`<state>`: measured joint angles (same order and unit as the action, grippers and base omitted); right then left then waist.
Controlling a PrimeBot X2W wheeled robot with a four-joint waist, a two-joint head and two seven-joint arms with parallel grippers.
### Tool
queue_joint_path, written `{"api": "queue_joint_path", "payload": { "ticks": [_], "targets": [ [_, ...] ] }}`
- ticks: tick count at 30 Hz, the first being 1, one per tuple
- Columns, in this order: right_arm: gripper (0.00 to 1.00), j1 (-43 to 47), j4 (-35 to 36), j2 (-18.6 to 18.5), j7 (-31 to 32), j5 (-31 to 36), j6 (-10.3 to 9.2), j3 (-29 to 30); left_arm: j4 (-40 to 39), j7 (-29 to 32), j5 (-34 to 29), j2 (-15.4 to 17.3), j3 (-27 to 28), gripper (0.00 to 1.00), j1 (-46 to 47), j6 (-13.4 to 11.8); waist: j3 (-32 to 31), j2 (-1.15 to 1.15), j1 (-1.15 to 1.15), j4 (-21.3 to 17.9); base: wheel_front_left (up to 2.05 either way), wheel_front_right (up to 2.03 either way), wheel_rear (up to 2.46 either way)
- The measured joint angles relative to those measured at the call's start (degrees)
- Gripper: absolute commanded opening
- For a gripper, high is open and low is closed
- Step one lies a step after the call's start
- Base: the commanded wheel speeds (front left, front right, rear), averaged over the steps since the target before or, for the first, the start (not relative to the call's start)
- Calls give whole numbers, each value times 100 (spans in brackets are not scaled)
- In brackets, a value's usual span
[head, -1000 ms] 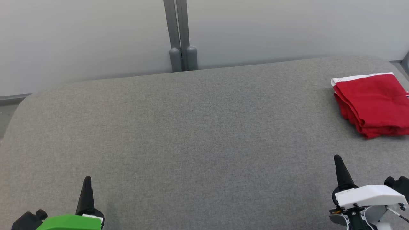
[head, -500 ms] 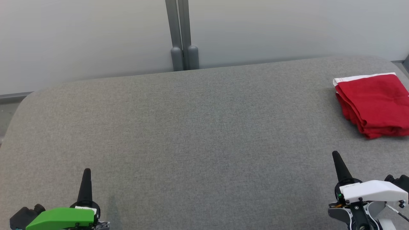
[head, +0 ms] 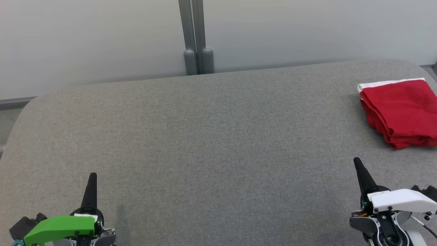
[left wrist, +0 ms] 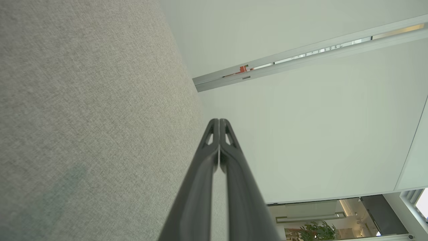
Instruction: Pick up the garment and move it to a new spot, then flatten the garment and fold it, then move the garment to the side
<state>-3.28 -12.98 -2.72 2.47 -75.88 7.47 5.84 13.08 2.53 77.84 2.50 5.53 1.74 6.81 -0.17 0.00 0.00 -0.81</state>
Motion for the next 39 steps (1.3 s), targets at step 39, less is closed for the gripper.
{"api": "queue_joint_path", "payload": {
  "ticks": [39],
  "targets": [
    [0,-283,-102,-9,402,-1635,0,60,99,397,1456,15,94,0,422,51,35,0,0,81,0,0,0]
  ]
}}
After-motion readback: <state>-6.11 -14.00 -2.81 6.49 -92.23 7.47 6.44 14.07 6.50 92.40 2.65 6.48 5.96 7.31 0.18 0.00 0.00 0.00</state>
